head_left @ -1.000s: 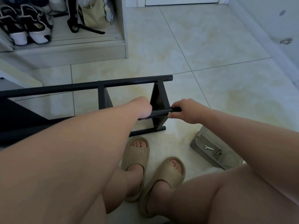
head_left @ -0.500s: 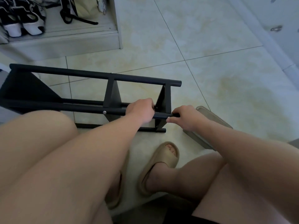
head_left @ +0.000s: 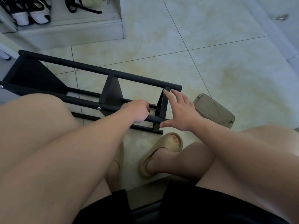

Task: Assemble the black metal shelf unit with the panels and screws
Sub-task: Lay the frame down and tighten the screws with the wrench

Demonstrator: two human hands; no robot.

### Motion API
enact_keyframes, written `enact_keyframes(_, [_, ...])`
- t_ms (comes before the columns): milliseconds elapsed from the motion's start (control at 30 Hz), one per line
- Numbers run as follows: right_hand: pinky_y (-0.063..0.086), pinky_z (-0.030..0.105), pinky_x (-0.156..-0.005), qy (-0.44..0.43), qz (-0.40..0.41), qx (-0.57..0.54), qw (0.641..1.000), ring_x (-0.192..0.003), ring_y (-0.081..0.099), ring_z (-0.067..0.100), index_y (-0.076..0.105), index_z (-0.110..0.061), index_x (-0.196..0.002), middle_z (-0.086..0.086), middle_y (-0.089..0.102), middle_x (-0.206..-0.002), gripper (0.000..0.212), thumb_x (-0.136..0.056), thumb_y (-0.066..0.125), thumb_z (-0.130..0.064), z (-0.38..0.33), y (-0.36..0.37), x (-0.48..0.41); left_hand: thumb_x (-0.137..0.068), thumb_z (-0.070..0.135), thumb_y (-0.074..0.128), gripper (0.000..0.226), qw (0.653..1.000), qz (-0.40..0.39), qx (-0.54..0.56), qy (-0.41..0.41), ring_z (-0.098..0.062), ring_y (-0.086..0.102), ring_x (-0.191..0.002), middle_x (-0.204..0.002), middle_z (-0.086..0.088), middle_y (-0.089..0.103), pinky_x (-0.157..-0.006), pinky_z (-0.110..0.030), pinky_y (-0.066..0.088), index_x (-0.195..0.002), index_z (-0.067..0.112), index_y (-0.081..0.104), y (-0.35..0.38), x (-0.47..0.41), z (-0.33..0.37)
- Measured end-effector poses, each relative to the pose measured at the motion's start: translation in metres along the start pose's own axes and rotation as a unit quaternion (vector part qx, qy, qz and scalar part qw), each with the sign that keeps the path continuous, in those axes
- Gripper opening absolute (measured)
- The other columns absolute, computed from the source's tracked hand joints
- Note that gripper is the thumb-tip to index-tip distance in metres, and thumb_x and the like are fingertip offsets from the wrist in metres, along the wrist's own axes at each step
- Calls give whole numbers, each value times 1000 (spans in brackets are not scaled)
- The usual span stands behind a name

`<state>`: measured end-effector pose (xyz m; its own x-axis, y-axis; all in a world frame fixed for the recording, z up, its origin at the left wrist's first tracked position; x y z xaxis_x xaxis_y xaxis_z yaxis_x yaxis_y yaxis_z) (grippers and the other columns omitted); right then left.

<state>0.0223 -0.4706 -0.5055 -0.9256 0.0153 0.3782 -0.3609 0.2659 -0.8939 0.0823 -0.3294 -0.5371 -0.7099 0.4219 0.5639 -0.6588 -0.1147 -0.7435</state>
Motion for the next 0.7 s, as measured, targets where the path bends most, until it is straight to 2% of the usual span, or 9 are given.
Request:
enact_keyframes(67, [3,54,-123,-25,-10,51,998,-155,-16,29,-13,-30,-160,1,-17,-168,135,-67,75,-75,-6,4,0,-96,19,38,33,1000,-15,-1,1,-26,58,-111,-120,1,64,-89,-36,47,-112,33,64,5,7,-1])
enact_keyframes(167, [-8,57,-122,-42,-20,103,994,-152,-27,29,-16,-24,-160,4,-27,-166,141,-63,68,-84,-10,8,-1,-93,16,41,30,999,-44,3,-3,-24,61,-104,-102,3,71,-94,-40,49,-105,29,65,10,14,-3])
enact_keyframes(233, [-12,58,-121,-45,-28,127,990,-151,-29,31,-17,-22,-160,7,-29,-165,145,-60,62,-91,-9,9,-2,-91,14,41,31,998,-60,8,-4,-25,61,-100,-92,2,72,-92,-42,50,-103,23,68,12,16,-5])
enact_keyframes(400, [-13,58,-122,-69,-41,158,984,-151,-28,34,-19,-19,-159,12,-30,-164,148,-53,44,-101,-7,12,-10,-86,9,43,32,996,-90,20,-10,-28,62,-96,-96,-2,73,-91,-42,50,-102,19,69,14,13,-6])
enact_keyframes(500, [-12,56,-122,-83,-48,164,982,-151,-28,35,-22,-18,-158,13,-31,-163,148,-51,34,-103,-5,15,-16,-85,6,39,35,991,-126,42,-9,-29,60,-74,-90,-7,76,-78,-37,50,-98,14,70,19,6,-5])
enact_keyframes(567, [-12,55,-123,-88,-54,167,981,-150,-28,36,-23,-17,-158,14,-32,-163,147,-52,30,-104,0,16,-20,-88,6,38,34,989,-138,52,-11,-27,55,-66,-91,-8,77,-79,-37,51,-93,11,71,20,-1,-4])
enact_keyframes(633, [-12,55,-123,-91,-57,175,979,-150,-29,36,-25,-15,-157,15,-32,-162,147,-53,26,-105,4,16,-25,-92,4,38,32,986,-153,61,-5,-26,55,-68,-94,-11,76,-77,-34,49,-89,3,70,22,-9,1])
enact_keyframes(700, [-12,55,-123,-97,-59,184,976,-150,-28,37,-25,-13,-157,17,-32,-162,147,-53,22,-106,5,17,-27,-96,5,43,28,986,-147,79,4,-27,56,-78,-101,-17,73,-74,-32,45,-97,-4,69,22,-19,4])
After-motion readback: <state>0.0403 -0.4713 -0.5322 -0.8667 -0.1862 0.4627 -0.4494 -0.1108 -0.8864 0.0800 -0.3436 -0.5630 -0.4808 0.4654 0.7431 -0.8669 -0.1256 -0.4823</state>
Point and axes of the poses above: each hand's wrist, its own x-axis away from the middle knuckle, its own y-axis out of the palm, z = x × y, the point moved 9 cm from there along -x, towards the middle knuckle
